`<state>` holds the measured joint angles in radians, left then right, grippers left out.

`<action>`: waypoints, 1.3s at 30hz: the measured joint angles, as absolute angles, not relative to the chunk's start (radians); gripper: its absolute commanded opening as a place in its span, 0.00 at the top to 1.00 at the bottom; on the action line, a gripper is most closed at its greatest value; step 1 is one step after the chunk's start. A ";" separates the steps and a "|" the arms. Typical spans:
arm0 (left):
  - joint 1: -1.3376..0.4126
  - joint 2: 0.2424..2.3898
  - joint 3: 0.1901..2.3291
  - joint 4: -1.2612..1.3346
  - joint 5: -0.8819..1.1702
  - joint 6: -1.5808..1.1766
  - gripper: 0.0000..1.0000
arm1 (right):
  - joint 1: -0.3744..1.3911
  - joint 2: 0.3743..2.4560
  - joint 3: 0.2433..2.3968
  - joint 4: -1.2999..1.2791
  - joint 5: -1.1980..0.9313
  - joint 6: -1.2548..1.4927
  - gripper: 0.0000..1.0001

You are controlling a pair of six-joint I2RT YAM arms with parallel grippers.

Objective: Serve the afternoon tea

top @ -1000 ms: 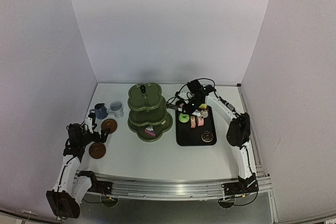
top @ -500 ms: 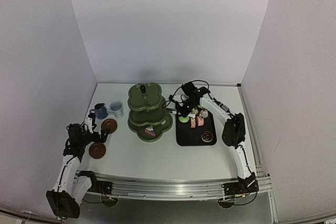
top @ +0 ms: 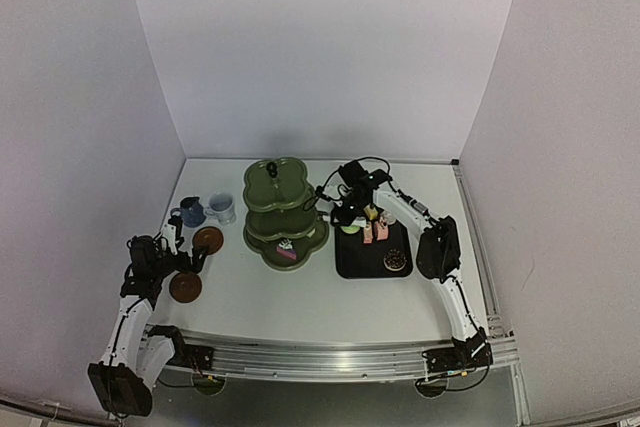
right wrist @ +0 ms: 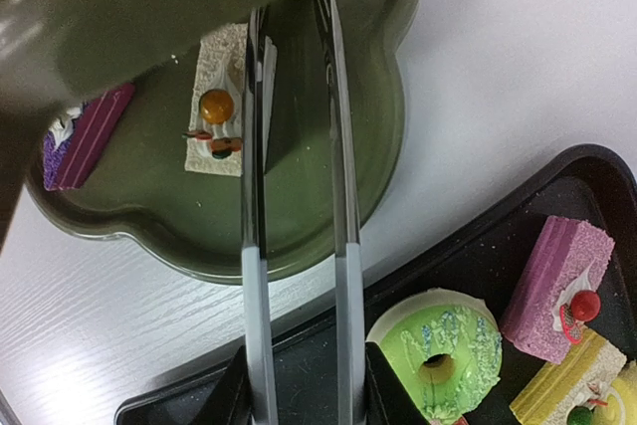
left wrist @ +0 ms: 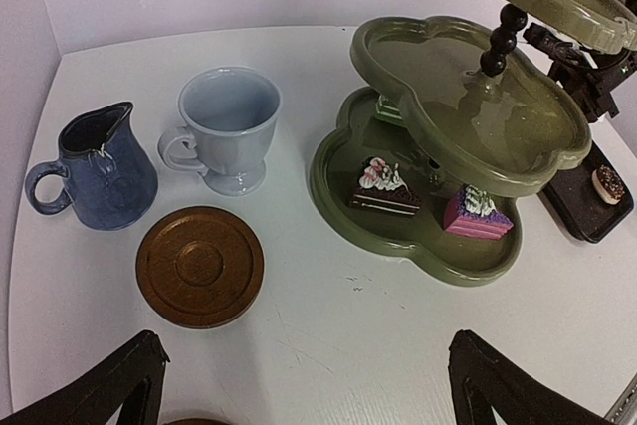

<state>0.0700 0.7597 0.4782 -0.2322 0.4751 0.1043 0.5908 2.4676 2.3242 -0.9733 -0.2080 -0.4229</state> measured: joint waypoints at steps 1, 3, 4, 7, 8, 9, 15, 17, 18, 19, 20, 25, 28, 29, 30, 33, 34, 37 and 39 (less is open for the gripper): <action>0.070 0.760 0.478 -0.234 0.475 0.104 0.01 | 0.591 2.468 2.326 -0.972 -0.208 -0.421 0.62; 0.070 0.760 0.478 -0.236 0.475 0.104 0.01 | 0.592 2.468 2.329 -0.967 -0.207 -0.420 0.60; 0.070 0.760 0.478 -0.236 0.475 0.104 0.01 | 0.593 2.468 2.330 -0.964 -0.207 -0.418 0.59; 0.070 0.760 0.478 -0.236 0.475 0.104 0.01 | 0.593 2.468 2.330 -0.959 -0.206 -0.415 0.59; 0.070 0.760 0.478 -0.236 0.475 0.104 0.01 | 0.593 2.468 2.330 -0.959 -0.206 -0.414 0.59; 0.070 0.760 0.478 -0.236 0.475 0.104 0.01 | 0.593 2.468 2.330 -0.958 -0.205 -0.413 0.59; 0.070 0.760 0.478 -0.236 0.475 0.104 0.01 | 0.593 2.468 2.330 -0.957 -0.184 -0.396 0.58; 0.070 0.760 0.478 -0.236 0.475 0.104 0.01 | 0.593 2.467 2.329 -0.957 -0.181 -0.389 0.58; 0.070 0.760 0.478 -0.236 0.476 0.104 0.01 | 0.593 2.467 2.327 -0.956 -0.179 -0.387 0.58; 0.070 0.760 0.478 -0.236 0.475 0.105 0.01 | 0.593 2.467 2.324 -0.954 -0.178 -0.383 0.58; 0.070 0.760 0.478 -0.236 0.475 0.105 0.01 | 0.593 2.466 2.319 -0.951 -0.176 -0.379 0.58; 0.070 0.759 0.478 -0.236 0.476 0.105 0.01 | 0.593 2.461 2.293 -0.945 -0.171 -0.365 0.58; 0.070 0.758 0.476 -0.236 0.476 0.106 0.01 | 0.593 2.446 2.270 -0.940 -0.165 -0.363 0.58; 0.070 0.758 0.476 -0.236 0.476 0.106 0.01 | 0.593 2.439 2.262 -0.940 -0.163 -0.362 0.58; 0.070 0.757 0.476 -0.236 0.476 0.106 0.01 | 0.593 2.429 2.251 -0.940 -0.160 -0.361 0.58; 0.070 0.753 0.476 -0.236 0.476 0.107 0.01 | 0.593 2.401 2.229 -0.938 -0.154 -0.361 0.58; 0.070 0.752 0.476 -0.236 0.476 0.107 0.01 | 0.593 2.391 2.222 -0.939 -0.152 -0.360 0.58; 0.070 0.752 0.476 -0.236 0.476 0.108 0.01 | 0.593 2.362 2.202 -0.938 -0.145 -0.357 0.58; 0.070 0.752 0.476 -0.236 0.476 0.108 0.01 | 0.593 2.347 2.192 -0.938 -0.141 -0.354 0.58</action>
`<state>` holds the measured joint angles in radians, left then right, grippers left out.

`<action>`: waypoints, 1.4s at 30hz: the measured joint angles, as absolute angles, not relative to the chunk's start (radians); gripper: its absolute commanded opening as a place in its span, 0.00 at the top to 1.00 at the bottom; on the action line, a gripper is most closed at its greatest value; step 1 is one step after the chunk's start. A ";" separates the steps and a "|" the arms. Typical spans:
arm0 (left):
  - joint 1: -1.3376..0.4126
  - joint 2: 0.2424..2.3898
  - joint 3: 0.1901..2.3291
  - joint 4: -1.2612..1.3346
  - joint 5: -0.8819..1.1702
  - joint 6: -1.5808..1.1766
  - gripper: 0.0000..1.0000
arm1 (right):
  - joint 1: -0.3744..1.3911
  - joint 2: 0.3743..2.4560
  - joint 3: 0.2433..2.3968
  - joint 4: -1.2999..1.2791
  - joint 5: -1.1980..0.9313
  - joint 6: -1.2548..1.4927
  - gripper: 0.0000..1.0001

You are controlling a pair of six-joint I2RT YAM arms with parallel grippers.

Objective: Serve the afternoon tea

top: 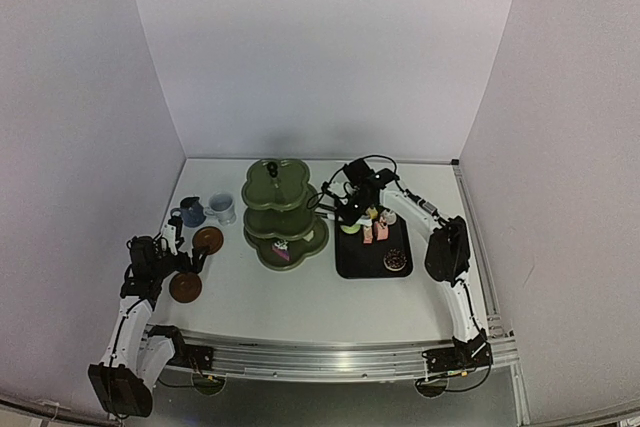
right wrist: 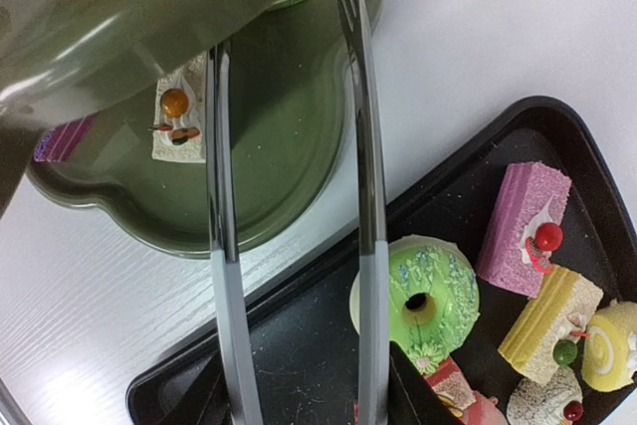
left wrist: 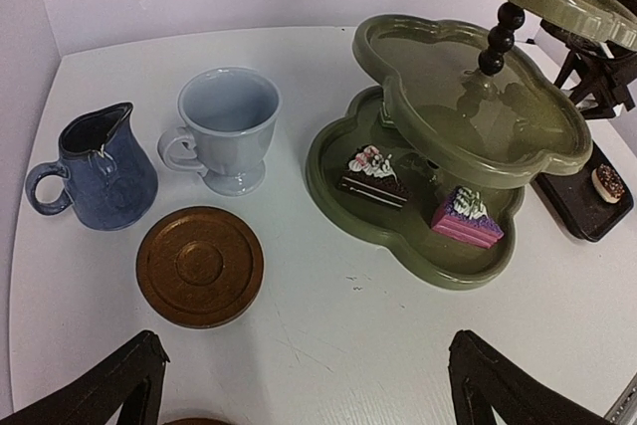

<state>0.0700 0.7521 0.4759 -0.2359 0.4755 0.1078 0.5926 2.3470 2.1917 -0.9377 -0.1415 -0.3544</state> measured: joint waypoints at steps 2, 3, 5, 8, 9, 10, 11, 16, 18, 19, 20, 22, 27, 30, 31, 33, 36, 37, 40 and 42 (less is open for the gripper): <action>0.070 0.752 0.476 -0.236 0.476 0.108 0.01 | 0.593 2.336 2.181 -0.934 -0.136 -0.353 0.58; 0.070 0.751 0.476 -0.236 0.476 0.108 0.01 | 0.593 2.329 2.169 -0.932 -0.132 -0.352 0.58; 0.070 0.750 0.476 -0.236 0.476 0.108 0.01 | 0.593 2.317 2.145 -0.933 -0.127 -0.351 0.58; 0.070 0.743 0.476 -0.236 0.476 0.109 0.01 | 0.593 2.294 2.097 -0.933 -0.118 -0.350 0.58; 0.070 0.742 0.476 -0.236 0.476 0.109 0.01 | 0.593 2.285 2.083 -0.936 -0.116 -0.349 0.58; 0.070 0.740 0.476 -0.236 0.476 0.109 0.01 | 0.593 2.278 2.071 -0.936 -0.113 -0.348 0.58; 0.070 0.740 0.476 -0.236 0.476 0.109 0.01 | 0.593 2.271 2.061 -0.936 -0.110 -0.346 0.58; 0.070 0.738 0.473 -0.235 0.476 0.109 0.01 | 0.593 2.215 2.014 -0.935 -0.101 -0.320 0.59; 0.070 0.738 0.468 -0.236 0.476 0.109 0.01 | 0.593 2.187 1.996 -0.938 -0.097 -0.307 0.59; 0.070 0.738 0.466 -0.236 0.476 0.109 0.01 | 0.593 2.174 1.990 -0.936 -0.094 -0.302 0.59; 0.070 0.738 0.465 -0.236 0.477 0.109 0.01 | 0.593 2.160 1.978 -0.931 -0.089 -0.297 0.59; 0.070 0.735 0.462 -0.236 0.477 0.109 0.01 | 0.593 2.128 1.946 -0.929 -0.078 -0.287 0.59; 0.070 0.731 0.462 -0.236 0.477 0.109 0.01 | 0.593 2.050 1.857 -0.936 -0.038 -0.253 0.59; 0.070 0.730 0.462 -0.236 0.477 0.109 0.00 | 0.593 2.000 1.801 -0.935 -0.006 -0.209 0.60; 0.070 0.728 0.462 -0.235 0.477 0.109 0.01 | 0.593 1.979 1.780 -0.937 0.006 -0.185 0.60; 0.070 0.725 0.462 -0.235 0.478 0.109 0.01 | 0.593 1.933 1.738 -0.939 0.030 -0.127 0.60; 0.070 0.723 0.462 -0.235 0.479 0.109 0.01 | 0.593 1.853 1.672 -0.942 0.063 -0.021 0.61; 0.070 0.722 0.462 -0.235 0.479 0.108 0.01 | 0.593 1.822 1.649 -0.946 0.074 0.018 0.61; 0.070 0.719 0.462 -0.235 0.479 0.108 0.01 | 0.593 1.731 1.585 -0.957 0.107 0.133 0.61; 0.070 0.719 0.461 -0.234 0.479 0.108 0.01 | 0.596 1.676 1.546 -0.966 0.130 0.202 0.60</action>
